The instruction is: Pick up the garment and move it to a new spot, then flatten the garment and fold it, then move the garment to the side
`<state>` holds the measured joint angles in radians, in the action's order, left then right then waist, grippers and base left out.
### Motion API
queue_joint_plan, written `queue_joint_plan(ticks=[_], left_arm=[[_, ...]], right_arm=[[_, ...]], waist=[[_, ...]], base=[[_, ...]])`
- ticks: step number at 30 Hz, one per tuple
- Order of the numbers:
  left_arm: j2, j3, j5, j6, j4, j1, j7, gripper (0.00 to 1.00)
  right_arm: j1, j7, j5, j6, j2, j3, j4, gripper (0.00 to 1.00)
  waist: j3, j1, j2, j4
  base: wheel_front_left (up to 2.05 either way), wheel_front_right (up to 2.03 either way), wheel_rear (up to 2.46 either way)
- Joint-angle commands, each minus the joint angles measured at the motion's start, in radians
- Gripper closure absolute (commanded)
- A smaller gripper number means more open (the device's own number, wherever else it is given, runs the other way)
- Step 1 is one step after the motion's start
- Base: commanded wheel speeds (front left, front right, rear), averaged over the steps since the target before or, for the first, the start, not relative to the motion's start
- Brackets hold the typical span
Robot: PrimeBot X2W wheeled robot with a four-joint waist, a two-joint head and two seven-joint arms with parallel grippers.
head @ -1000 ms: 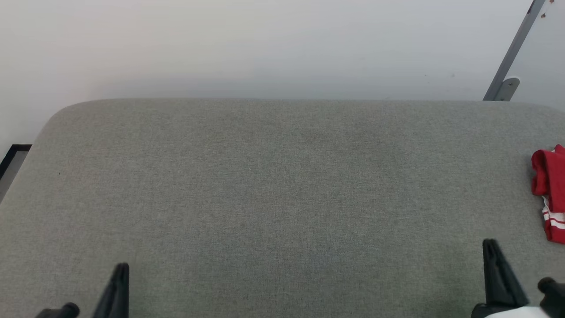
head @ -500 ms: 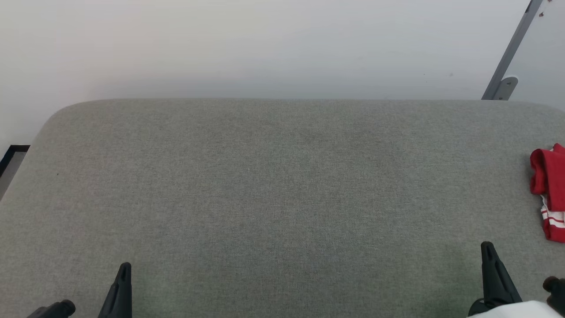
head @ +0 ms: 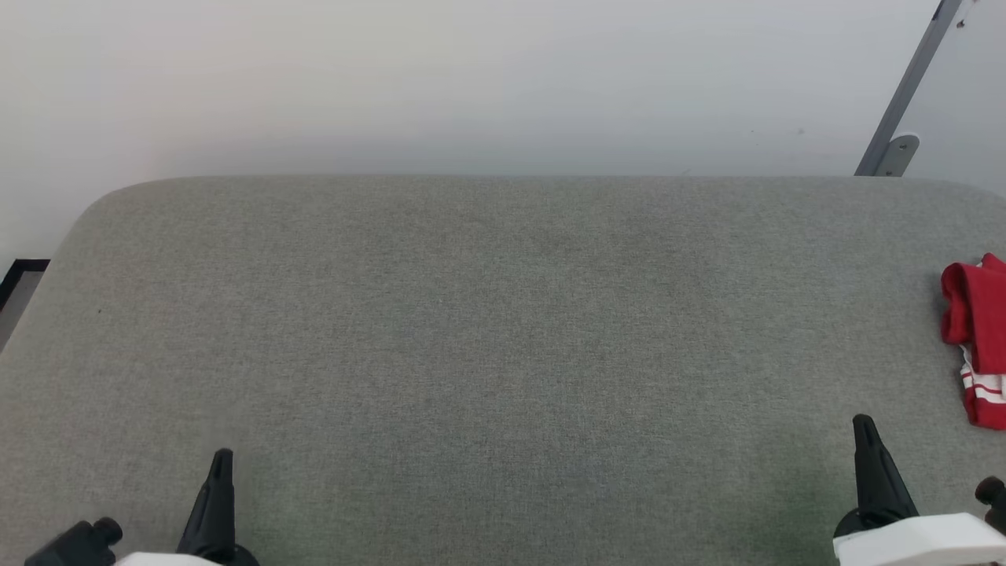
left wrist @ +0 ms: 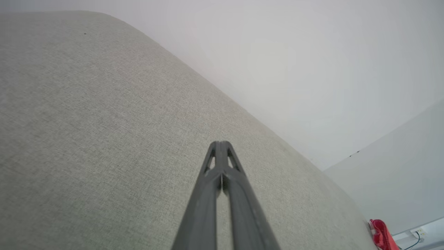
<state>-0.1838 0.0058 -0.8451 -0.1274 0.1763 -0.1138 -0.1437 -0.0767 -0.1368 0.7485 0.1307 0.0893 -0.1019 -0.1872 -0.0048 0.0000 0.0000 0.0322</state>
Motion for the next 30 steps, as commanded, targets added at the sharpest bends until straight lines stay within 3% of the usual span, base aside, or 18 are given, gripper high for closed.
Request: queue_joint_plan(ticks=[1, 30], left_arm=[[-0.001, 0.011, -0.036, -0.001, -0.01, 0.031, 0.01, 1.0], [0.045, 0.043, -0.327, -0.003, 0.019, 0.108, 0.101, 1.0]], right_arm=[[0.027, 0.01, 0.037, 0.0, 0.0, -0.003, 0.011, 1.0], [0.093, 0.104, 0.357, 0.0, -0.015, -0.008, -0.016, 1.0]], waist=[[0.0, 0.0, 0.0, 0.0], [0.002, 0.0, 0.0, -0.01]], base=[[0.0, 0.0, 0.0], [0.0, 0.0, 0.0]])
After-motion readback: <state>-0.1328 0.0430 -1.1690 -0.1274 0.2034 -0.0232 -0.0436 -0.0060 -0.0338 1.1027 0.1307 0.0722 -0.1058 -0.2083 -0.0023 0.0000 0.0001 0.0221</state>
